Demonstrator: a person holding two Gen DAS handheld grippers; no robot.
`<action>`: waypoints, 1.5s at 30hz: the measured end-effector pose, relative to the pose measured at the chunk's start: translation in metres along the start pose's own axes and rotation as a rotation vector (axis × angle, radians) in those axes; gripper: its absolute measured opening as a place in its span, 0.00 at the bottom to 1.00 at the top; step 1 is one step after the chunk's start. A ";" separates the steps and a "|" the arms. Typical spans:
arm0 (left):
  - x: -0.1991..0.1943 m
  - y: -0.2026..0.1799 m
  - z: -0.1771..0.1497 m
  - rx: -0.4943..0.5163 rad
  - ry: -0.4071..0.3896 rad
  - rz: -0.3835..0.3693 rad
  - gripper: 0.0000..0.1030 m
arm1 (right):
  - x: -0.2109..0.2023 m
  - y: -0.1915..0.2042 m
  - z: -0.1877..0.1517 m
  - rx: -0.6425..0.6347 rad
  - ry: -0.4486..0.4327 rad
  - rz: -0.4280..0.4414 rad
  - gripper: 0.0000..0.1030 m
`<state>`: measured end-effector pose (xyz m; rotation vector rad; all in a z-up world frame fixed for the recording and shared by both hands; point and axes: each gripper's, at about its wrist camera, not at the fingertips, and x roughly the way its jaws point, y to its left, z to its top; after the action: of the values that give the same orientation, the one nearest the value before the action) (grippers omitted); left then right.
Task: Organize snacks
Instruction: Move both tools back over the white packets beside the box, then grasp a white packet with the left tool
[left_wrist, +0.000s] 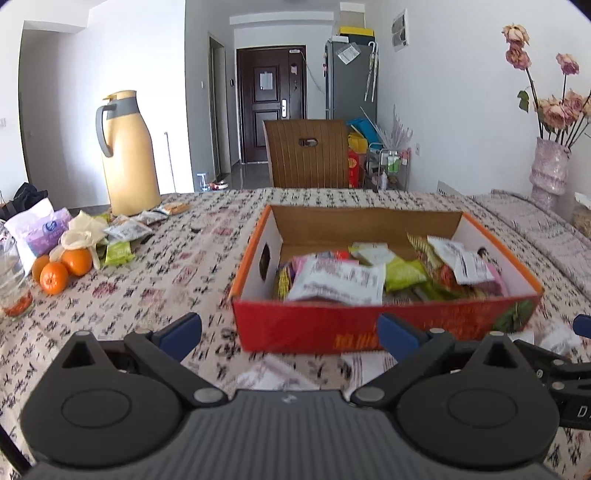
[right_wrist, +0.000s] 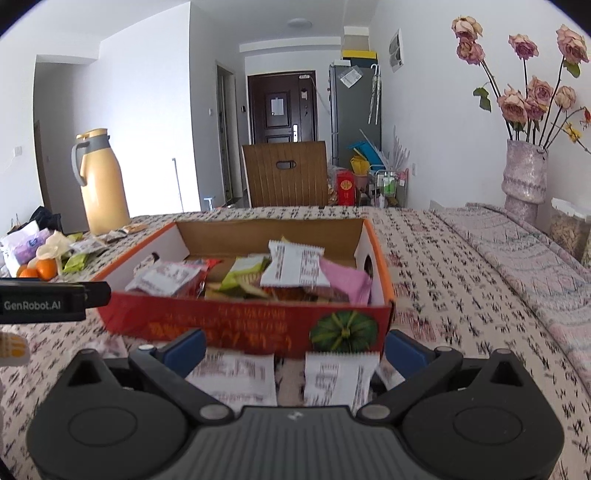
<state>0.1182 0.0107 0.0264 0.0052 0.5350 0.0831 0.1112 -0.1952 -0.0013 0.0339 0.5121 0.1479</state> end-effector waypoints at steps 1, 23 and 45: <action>-0.002 0.001 -0.004 0.002 0.004 -0.001 1.00 | -0.001 0.000 -0.003 -0.001 0.005 0.002 1.00; -0.013 0.035 -0.048 -0.035 0.089 0.016 1.00 | -0.029 -0.005 -0.058 0.022 0.041 0.020 1.00; 0.053 0.039 -0.031 0.085 0.185 0.009 1.00 | -0.016 -0.017 -0.056 0.043 0.067 -0.033 1.00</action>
<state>0.1449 0.0534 -0.0263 0.0834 0.7235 0.0698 0.0720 -0.2143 -0.0434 0.0623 0.5821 0.1056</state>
